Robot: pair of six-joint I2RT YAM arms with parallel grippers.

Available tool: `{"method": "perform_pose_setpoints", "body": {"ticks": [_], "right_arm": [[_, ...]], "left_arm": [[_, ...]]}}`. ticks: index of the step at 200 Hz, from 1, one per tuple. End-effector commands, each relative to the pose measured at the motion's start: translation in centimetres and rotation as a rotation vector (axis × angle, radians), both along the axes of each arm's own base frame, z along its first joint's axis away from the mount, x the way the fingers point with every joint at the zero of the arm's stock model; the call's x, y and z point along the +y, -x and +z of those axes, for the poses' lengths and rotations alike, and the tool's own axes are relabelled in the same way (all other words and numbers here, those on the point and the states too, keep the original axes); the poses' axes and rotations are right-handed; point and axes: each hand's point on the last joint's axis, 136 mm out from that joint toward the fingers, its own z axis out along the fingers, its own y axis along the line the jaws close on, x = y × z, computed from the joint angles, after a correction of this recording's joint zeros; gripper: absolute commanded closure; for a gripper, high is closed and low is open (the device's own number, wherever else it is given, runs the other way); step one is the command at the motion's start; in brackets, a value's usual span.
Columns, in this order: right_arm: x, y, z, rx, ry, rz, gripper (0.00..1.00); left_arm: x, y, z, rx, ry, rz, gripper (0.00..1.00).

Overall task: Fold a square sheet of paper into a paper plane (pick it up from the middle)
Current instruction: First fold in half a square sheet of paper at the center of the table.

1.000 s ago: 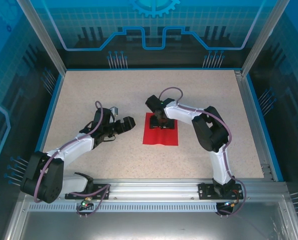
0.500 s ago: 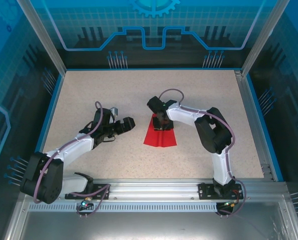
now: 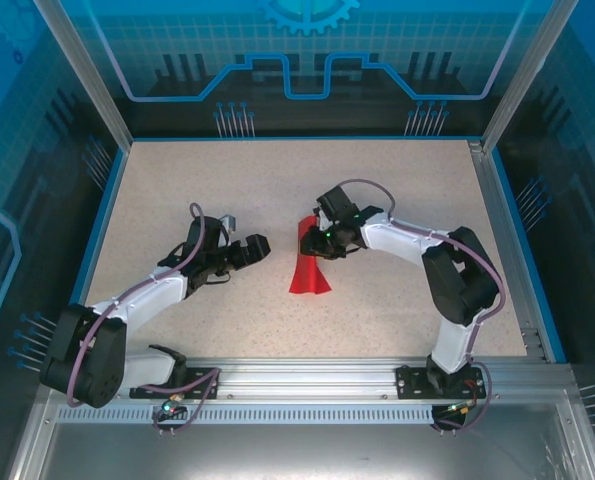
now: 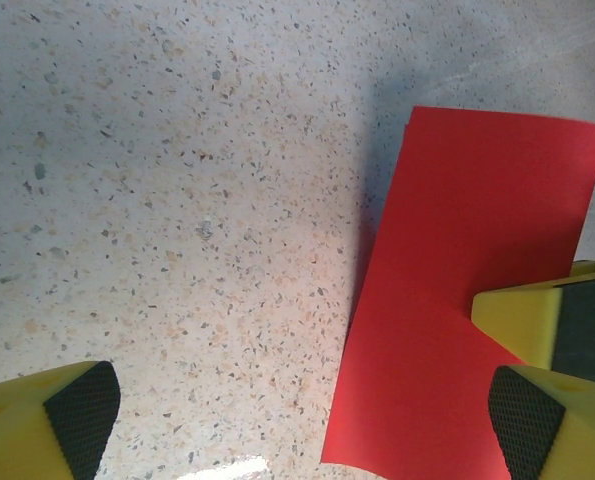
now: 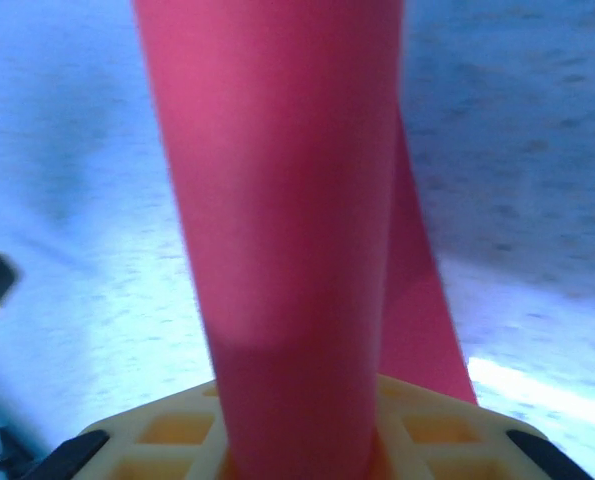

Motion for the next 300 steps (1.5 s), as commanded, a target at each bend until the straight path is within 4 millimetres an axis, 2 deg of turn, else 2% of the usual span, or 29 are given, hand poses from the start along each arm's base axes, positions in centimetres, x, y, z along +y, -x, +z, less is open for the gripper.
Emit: {"method": "perform_pose_setpoints", "body": {"ticks": [1,23,46,57,85,96,122,147,175,199,227,262,278,300], "right_arm": [[3.2,0.0,3.8,-0.008,-0.279,0.078,0.69],[3.8,-0.3,3.9,0.017,-0.366,0.083,0.68],[2.6,-1.0,3.4,0.033,-0.437,0.032,0.65],[1.2,-1.3,1.9,0.038,-0.369,-0.001,0.61],[-1.0,-0.3,-2.3,0.109,-0.164,0.004,0.61],[-1.8,0.0,-3.3,0.11,-0.108,0.005,0.56],[-3.5,-0.1,-4.5,0.135,-0.035,-0.008,0.53],[-4.2,-0.4,-4.0,0.121,-0.005,-0.002,0.38],[-4.7,-0.3,-3.5,0.105,0.021,-0.005,0.33],[-5.6,-0.1,-3.1,0.085,0.03,-0.026,0.33],[-6.4,0.0,-2.7,0.081,-0.036,-0.073,0.32],[-7.2,0.5,-3.4,0.11,-0.097,-0.115,0.32],[-7.0,0.7,-3.3,0.11,-0.12,-0.117,0.32],[-5.9,0.9,-2.0,0.07,-0.147,-0.091,0.28]], "left_arm": [[-0.8,-0.5,1.7,-0.017,0.059,-0.015,0.01],[-1.5,-0.6,2.0,-0.012,0.099,-0.031,0.01],[-2.3,-0.7,2.0,0.009,0.136,-0.063,0.01],[-2.6,-0.7,1.9,0.016,0.147,-0.074,0.01],[-3.6,-0.9,1.4,0.037,0.176,-0.097,0.01],[-4.0,-1.0,1.3,0.047,0.182,-0.11,0.01],[-4.9,-1.1,0.8,0.063,0.181,-0.128,0.01],[-5.8,-0.9,0.5,0.082,0.179,-0.162,0.01],[-6.8,-0.6,-0.1,0.103,0.177,-0.197,0.01],[-7.5,-0.7,-0.4,0.117,0.179,-0.22,0.01],[-8.8,-0.6,-0.7,0.146,0.193,-0.264,0.03],[-10.1,-0.6,-1.5,0.178,0.195,-0.3,0.08],[-10.3,-0.6,-2.0,0.197,0.187,-0.299,0.11],[-10.1,-0.8,-2.0,0.19,0.173,-0.288,0.11]]}}
